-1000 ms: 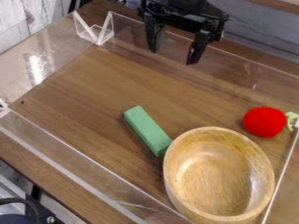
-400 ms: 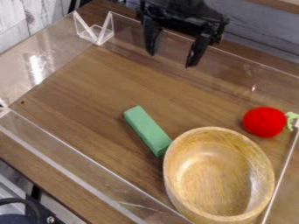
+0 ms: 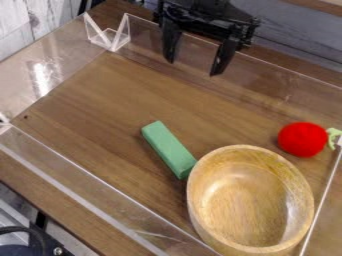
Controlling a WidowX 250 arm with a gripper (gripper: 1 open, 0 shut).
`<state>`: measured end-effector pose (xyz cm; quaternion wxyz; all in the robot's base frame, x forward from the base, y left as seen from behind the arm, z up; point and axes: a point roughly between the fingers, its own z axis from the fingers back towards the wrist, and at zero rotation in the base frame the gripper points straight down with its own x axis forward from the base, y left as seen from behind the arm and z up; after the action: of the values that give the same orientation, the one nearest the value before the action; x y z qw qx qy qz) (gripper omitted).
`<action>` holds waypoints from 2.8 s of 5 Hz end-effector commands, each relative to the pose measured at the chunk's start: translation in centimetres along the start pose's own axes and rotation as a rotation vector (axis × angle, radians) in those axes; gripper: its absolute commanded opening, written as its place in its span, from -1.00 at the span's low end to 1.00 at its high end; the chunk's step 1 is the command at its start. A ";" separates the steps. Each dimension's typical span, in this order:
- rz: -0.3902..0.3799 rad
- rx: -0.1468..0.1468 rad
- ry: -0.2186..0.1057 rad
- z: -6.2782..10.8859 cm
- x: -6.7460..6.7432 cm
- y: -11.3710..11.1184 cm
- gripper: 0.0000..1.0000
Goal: Move the red object to the right side of the table
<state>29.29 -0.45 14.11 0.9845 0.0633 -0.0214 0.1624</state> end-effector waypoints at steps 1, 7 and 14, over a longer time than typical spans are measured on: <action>0.072 0.001 -0.036 1.1 0.9 0.5 1.00; 0.090 0.028 0.104 -0.5 1.5 1.6 1.00; 0.054 -0.034 0.167 0.1 -0.3 1.6 1.00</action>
<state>28.13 0.55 13.13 0.9788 0.0373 0.0800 0.1850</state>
